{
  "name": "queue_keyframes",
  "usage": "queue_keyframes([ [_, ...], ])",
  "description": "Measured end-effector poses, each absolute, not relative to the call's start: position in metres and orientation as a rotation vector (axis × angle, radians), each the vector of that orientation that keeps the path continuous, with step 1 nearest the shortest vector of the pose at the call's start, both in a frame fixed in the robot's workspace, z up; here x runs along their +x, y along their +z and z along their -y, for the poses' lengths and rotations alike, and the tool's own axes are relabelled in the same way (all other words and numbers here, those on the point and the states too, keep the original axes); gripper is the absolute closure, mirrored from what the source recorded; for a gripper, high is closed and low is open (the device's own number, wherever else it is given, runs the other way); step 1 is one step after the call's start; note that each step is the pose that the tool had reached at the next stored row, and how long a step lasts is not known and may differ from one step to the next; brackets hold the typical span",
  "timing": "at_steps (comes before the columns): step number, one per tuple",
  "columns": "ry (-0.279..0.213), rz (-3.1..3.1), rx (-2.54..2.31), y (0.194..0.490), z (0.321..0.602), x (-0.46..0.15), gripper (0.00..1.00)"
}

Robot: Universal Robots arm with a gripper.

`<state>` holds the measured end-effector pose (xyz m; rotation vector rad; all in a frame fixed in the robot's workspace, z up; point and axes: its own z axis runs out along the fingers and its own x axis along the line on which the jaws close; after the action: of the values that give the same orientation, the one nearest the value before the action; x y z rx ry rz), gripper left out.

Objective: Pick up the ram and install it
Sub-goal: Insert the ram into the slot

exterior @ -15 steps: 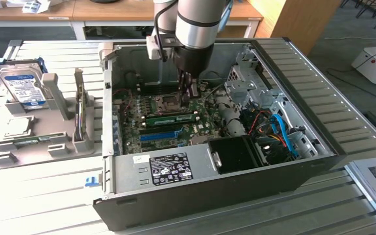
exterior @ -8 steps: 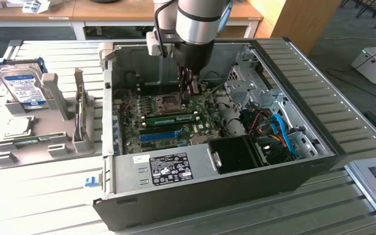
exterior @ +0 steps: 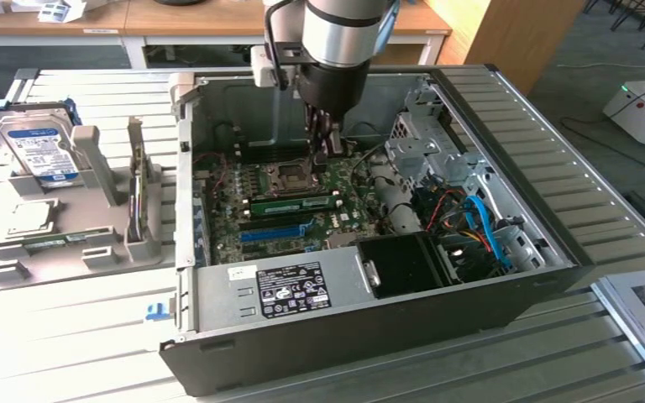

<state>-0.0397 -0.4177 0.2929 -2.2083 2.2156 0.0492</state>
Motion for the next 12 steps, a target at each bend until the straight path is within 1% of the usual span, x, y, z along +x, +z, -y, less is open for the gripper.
queue_keyframes([
  [12, 0.049, -2.216, -2.208, 0.305, 0.418, -0.040, 0.81],
])
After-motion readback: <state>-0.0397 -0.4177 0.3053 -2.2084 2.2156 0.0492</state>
